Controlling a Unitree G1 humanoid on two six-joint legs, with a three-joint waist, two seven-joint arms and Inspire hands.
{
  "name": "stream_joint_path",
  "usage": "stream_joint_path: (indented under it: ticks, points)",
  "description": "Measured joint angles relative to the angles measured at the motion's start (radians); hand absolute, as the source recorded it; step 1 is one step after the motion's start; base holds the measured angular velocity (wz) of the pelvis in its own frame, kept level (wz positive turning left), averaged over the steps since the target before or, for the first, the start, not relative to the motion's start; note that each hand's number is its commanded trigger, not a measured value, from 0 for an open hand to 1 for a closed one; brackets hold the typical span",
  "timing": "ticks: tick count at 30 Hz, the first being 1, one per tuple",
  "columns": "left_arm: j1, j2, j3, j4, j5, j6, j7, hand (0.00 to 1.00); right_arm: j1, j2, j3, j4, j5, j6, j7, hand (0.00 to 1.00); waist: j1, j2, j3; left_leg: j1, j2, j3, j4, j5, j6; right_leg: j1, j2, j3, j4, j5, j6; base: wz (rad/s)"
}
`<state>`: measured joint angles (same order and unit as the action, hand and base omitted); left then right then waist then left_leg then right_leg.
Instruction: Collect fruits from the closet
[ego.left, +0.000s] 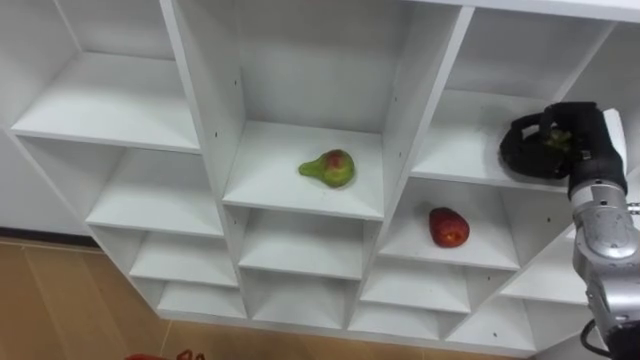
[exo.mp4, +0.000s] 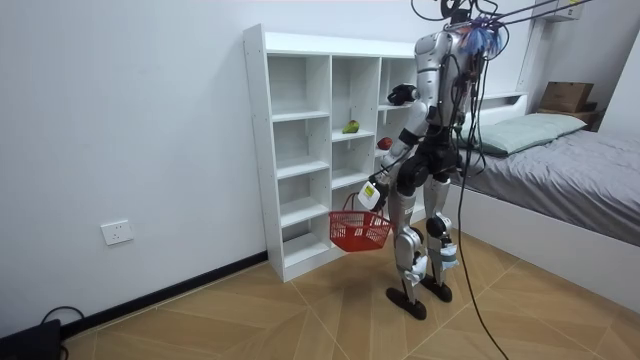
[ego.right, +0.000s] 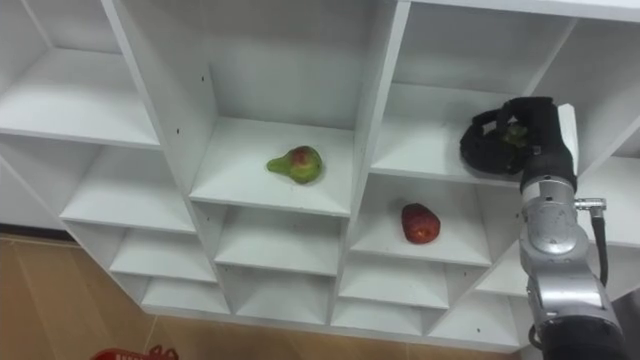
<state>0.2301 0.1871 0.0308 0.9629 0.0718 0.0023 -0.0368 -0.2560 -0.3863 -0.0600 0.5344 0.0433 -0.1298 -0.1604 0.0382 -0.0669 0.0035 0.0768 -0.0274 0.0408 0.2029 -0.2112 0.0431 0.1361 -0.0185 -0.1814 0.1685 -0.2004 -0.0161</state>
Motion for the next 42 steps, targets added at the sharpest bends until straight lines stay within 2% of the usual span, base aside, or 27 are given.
stream_joint_path:
  ticks: [7,10,12,18,23,27,30,35,38,42]
  points:
    - [-0.01,-0.002,0.004,0.005,-0.001,0.0,-0.038,1.0,0.0,0.005,0.0,-0.01,0.043,0.002,0.015,1.0,-0.002,0.008,0.0004,0.004,0.001,0.005,-0.003,0.0,0.0,0.001,0.001,0.01,0.0,0.0,0.0,-0.03]
    - [-0.012,-0.009,0.006,0.007,0.001,0.0,-0.042,1.0,0.003,0.024,0.0,-0.059,0.096,0.023,0.046,1.0,-0.003,0.015,-0.0028,0.003,0.003,0.013,-0.005,0.0,0.0,-0.006,0.001,0.017,0.002,0.0,-0.001,-0.08]
    - [-0.025,-0.013,0.006,0.012,0.002,0.0,-0.042,1.0,0.02,0.046,0.001,-0.111,0.141,0.029,0.061,1.0,-0.004,0.018,-0.0025,0.001,0.005,0.015,-0.005,0.0,0.0,-0.009,0.002,0.018,0.002,0.001,-0.002,-0.02]
    - [-0.032,-0.017,0.007,0.014,-0.033,-0.002,-0.037,1.0,0.118,0.051,0.045,-0.363,0.158,0.044,0.115,1.0,-0.002,0.02,-0.0052,0.002,0.008,0.032,-0.008,0.0,0.0,-0.016,0.002,0.042,0.002,0.001,-0.002,-0.07]
    - [-0.036,-0.028,0.006,0.011,-0.038,-0.007,-0.032,1.0,0.164,0.062,0.067,-0.46,0.161,0.05,0.157,1.0,-0.005,0.02,-0.0058,0.002,0.008,0.037,-0.008,0.0,0.0,-0.016,0.002,0.042,0.002,0.001,-0.002,-0.01]
    - [-0.038,-0.046,0.006,0.009,-0.036,-0.007,-0.038,1.0,0.199,0.094,0.071,-0.541,0.153,0.068,0.227,1.0,-0.007,0.031,-0.0102,0.002,0.01,0.038,-0.008,0.0,0.0,-0.017,0.004,0.042,0.002,0.003,-0.004,-0.02]
    - [-0.044,-0.052,0.005,0.012,-0.039,-0.008,-0.045,1.0,0.204,0.128,0.079,-0.563,0.147,0.068,0.261,1.0,-0.008,0.034,-0.0121,0.003,0.013,0.039,-0.009,0.0,-0.001,-0.017,0.004,0.042,0.004,0.005,-0.006,0.0]
    - [-0.064,-0.053,0.004,0.016,-0.038,-0.009,-0.059,1.0,0.205,0.161,0.087,-0.573,0.147,0.068,0.307,1.0,-0.01,0.03,-0.0122,-0.011,0.014,0.039,-0.008,0.0,-0.002,-0.026,0.005,0.041,0.005,0.006,-0.008,0.0]
    - [-0.072,-0.053,0.0,0.016,-0.04,-0.008,-0.058,1.0,0.217,0.163,0.109,-0.58,0.107,0.068,0.315,1.0,-0.009,0.027,-0.0117,-0.017,0.015,0.041,-0.005,0.001,-0.003,-0.045,0.003,0.043,0.016,0.007,-0.008,-0.05]
    - [-0.104,-0.055,-0.041,-0.009,-0.04,-0.008,-0.055,1.0,0.262,0.164,0.165,-0.58,0.095,0.068,0.316,1.0,-0.008,0.021,-0.0072,-0.032,0.015,0.042,0.001,0.001,-0.003,-0.056,0.002,0.042,0.017,0.007,-0.008,0.0]
